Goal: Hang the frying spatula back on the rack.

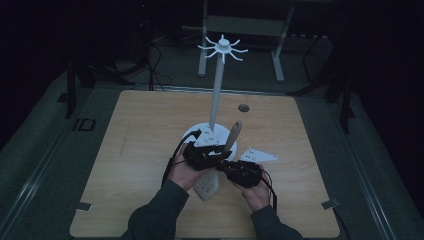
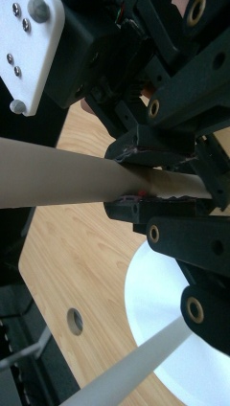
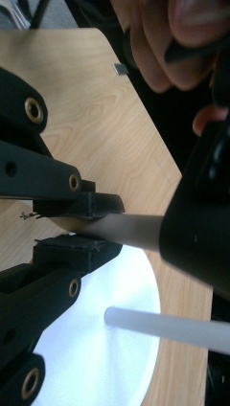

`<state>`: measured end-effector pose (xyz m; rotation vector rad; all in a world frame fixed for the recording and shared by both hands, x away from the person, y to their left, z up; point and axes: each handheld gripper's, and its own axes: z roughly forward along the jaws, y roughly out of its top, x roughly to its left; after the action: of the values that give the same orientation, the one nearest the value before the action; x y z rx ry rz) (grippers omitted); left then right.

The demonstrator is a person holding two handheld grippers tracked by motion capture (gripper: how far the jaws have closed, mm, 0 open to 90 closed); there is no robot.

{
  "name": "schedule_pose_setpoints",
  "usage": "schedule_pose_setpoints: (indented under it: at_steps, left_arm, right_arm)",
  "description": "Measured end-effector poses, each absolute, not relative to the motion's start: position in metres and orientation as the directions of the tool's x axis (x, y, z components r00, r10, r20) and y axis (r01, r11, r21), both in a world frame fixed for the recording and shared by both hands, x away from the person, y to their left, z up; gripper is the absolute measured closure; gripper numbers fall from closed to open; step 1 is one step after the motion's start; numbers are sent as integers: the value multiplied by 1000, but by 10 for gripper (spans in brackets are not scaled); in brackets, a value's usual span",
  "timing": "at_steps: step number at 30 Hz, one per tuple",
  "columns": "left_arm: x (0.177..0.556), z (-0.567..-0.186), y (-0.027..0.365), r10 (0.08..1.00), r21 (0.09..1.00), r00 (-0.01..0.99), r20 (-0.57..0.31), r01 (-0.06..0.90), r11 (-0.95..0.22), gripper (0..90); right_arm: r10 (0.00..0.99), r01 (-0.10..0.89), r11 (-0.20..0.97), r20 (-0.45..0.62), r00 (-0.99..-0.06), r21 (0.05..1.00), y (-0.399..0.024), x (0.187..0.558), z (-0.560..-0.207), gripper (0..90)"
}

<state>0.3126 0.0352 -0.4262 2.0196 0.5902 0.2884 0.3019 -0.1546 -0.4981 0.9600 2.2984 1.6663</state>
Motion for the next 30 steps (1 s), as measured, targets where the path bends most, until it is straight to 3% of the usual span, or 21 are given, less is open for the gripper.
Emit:
schedule_pose_setpoints:
  at_steps: [12,17,24,30]
  left_arm:
    - [315,-425,41,469,883,881,-67,271,-384,746]
    - [312,-424,37,497,879,867,-37,265,-397,748]
    - [312,-421,38,534,883,845,-14,261,-389,749]
    - [311,-417,42,563,897,827,-13,259,-359,749]
  right_arm:
    - [522,375,203,224,-823,904,-161,302,-493,807]
    - [565,361,227,180,-805,904,-160,301,-491,797]
    - [608,359,235,152,-779,903,-164,300,-488,650]
    - [632,356,222,145,-761,908,-173,297,-488,589]
